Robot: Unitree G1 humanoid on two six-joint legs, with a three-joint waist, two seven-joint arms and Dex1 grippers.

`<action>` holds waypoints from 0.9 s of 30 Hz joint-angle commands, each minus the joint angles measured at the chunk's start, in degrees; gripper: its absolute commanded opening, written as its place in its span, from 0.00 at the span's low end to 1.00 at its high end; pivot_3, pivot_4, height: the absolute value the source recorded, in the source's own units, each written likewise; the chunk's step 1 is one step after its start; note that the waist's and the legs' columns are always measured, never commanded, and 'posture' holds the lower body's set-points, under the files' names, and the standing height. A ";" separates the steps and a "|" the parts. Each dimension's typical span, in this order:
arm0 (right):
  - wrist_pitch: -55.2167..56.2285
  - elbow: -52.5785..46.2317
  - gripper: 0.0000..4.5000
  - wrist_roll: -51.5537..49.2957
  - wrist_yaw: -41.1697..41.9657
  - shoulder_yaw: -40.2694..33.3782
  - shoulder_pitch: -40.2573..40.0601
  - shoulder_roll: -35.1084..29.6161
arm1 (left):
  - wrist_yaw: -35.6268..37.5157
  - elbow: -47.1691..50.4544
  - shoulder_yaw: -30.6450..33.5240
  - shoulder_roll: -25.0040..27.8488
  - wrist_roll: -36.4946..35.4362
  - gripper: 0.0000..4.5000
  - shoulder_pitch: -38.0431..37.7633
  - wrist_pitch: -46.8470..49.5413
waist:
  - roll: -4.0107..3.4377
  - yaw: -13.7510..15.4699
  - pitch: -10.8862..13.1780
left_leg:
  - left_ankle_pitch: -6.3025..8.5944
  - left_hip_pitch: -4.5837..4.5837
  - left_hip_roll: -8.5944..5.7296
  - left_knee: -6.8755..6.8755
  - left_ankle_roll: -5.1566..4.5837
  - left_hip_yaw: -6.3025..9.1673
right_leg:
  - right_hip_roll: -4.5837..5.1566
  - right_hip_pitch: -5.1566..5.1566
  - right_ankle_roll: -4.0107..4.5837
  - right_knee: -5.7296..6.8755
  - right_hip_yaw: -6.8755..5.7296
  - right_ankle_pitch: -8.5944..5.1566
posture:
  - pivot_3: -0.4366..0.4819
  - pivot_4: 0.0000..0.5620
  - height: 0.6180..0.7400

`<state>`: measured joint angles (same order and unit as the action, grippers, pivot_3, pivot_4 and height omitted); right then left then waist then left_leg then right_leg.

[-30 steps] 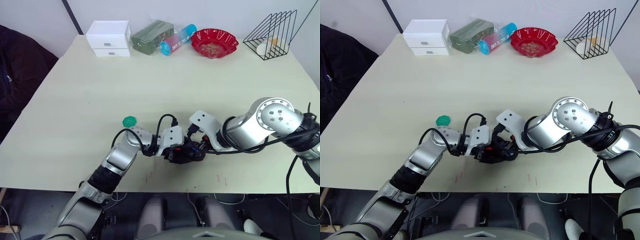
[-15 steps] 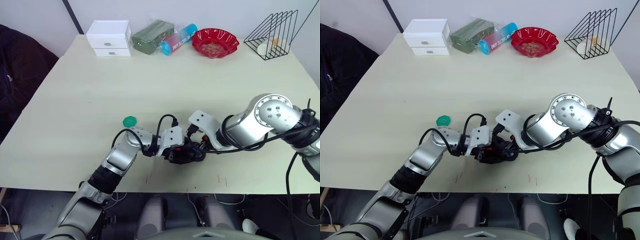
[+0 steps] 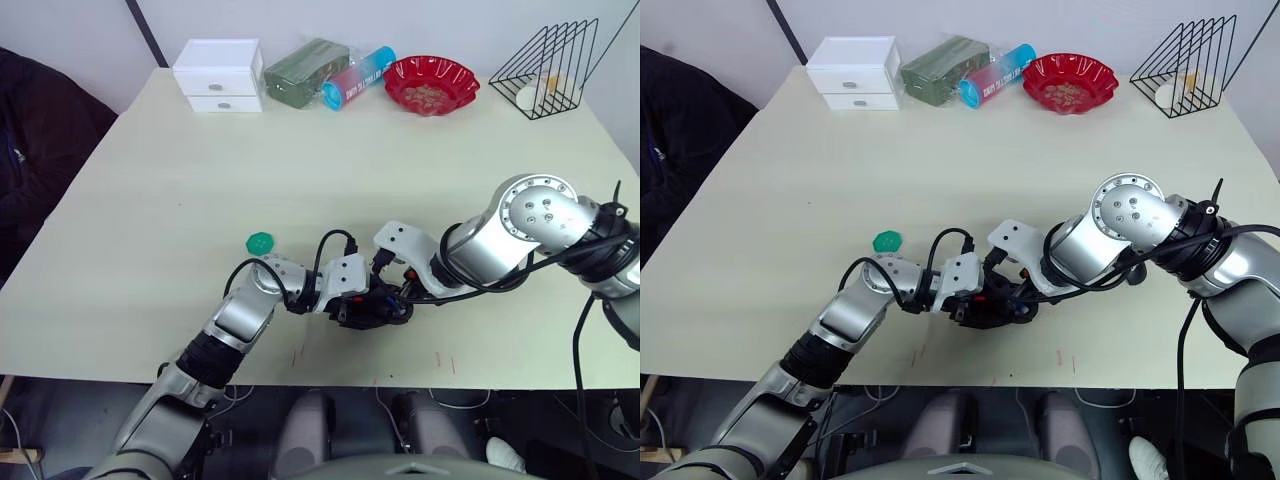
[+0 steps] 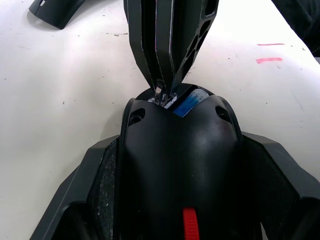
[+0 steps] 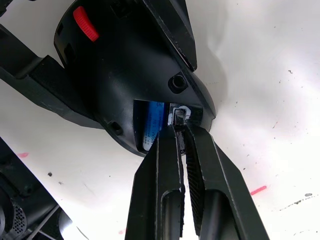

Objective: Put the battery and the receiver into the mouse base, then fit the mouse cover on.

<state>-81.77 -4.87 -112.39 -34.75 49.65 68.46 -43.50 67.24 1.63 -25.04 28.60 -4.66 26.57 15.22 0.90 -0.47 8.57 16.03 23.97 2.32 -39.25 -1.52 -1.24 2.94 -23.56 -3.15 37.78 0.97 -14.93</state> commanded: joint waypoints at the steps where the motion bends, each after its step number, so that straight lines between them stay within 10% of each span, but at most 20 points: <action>1: -1.57 0.19 0.00 -0.40 0.12 0.71 1.17 -0.30 | 0.45 -0.92 -2.48 0.47 1.52 0.66 -1.93 0.66 | 0.00 0.00 0.00 | 0.00 0.00 0.00 0.00 0.00 0.00 | 0.00 0.00 0.00 0.00 0.00 0.00 | 0.48 0.27 1.00; 27: -1.64 2.61 0.00 2.06 -0.87 -1.90 -0.50 3.79 | 0.56 -0.47 -2.12 0.84 1.55 0.66 -2.79 0.67 | 0.00 -0.35 -0.02 | 0.00 -0.12 0.01 0.00 0.00 -0.01 | -0.03 0.02 0.00 0.12 0.04 0.00 | 0.48 0.27 1.00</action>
<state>-83.83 -1.48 -110.51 -35.37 48.34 68.74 -40.07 67.04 1.76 -24.24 28.86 -4.67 25.72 15.12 0.91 -0.83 8.54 16.03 23.85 2.33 -39.25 -1.53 -1.26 2.91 -23.54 -3.15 37.90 1.01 -14.93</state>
